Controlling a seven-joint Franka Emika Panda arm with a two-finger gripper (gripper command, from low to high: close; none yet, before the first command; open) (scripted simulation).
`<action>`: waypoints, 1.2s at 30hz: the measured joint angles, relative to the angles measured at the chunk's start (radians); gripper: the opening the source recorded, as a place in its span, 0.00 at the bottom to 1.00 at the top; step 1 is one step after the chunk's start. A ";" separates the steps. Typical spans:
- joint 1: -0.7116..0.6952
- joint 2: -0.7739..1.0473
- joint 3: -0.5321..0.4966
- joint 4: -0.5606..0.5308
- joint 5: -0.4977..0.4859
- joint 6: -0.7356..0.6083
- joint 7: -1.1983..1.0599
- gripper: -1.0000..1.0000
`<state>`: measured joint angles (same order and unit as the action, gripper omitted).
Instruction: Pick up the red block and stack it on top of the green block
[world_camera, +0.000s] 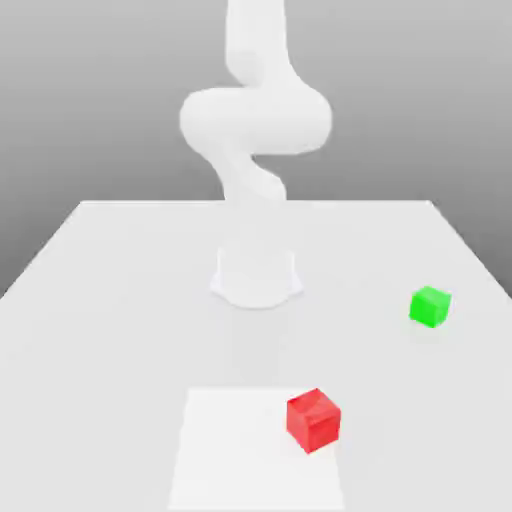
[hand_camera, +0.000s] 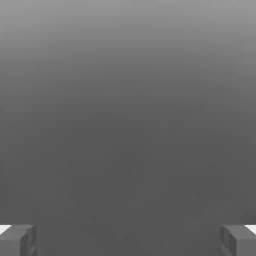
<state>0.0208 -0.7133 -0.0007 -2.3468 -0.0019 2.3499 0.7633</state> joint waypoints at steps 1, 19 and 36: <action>0.010 0.042 -0.001 -0.022 -0.001 0.024 -0.018 0.50; 0.145 0.689 0.014 -0.365 0.001 0.392 -0.303 0.50; 0.152 0.916 0.014 -0.370 -0.009 0.569 -0.321 0.00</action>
<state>0.1724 0.2030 0.0134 -2.7168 -0.0114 2.9187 0.4428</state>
